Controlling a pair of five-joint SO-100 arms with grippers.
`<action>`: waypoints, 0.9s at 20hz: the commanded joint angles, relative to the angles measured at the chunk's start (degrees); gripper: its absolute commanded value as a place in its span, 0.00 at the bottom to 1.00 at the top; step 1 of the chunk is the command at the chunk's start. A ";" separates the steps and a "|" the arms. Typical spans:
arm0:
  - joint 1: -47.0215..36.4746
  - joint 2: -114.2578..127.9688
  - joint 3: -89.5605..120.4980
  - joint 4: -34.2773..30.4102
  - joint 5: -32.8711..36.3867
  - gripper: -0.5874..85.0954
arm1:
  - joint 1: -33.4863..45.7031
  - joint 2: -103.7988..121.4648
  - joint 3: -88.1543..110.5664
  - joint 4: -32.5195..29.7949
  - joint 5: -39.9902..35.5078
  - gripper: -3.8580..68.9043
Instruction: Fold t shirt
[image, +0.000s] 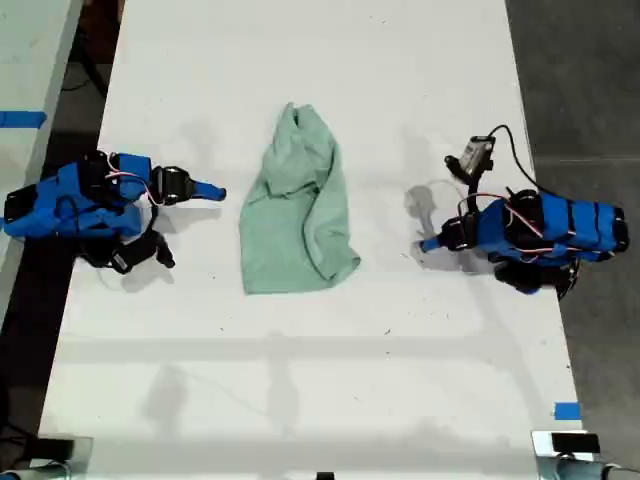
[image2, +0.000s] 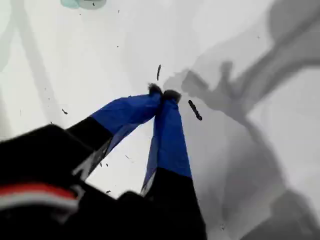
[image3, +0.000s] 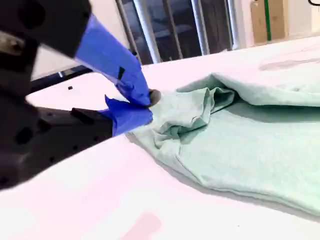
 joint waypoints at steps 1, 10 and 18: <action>-3.25 0.53 2.20 3.16 -5.89 0.00 | 5.54 0.62 1.05 4.31 6.59 0.04; 0.35 -1.67 -0.97 4.83 -21.01 0.00 | 7.03 0.62 1.14 4.31 5.63 0.04; 9.76 -56.87 -42.28 4.22 -21.97 0.00 | 7.47 0.62 1.14 4.31 5.54 0.04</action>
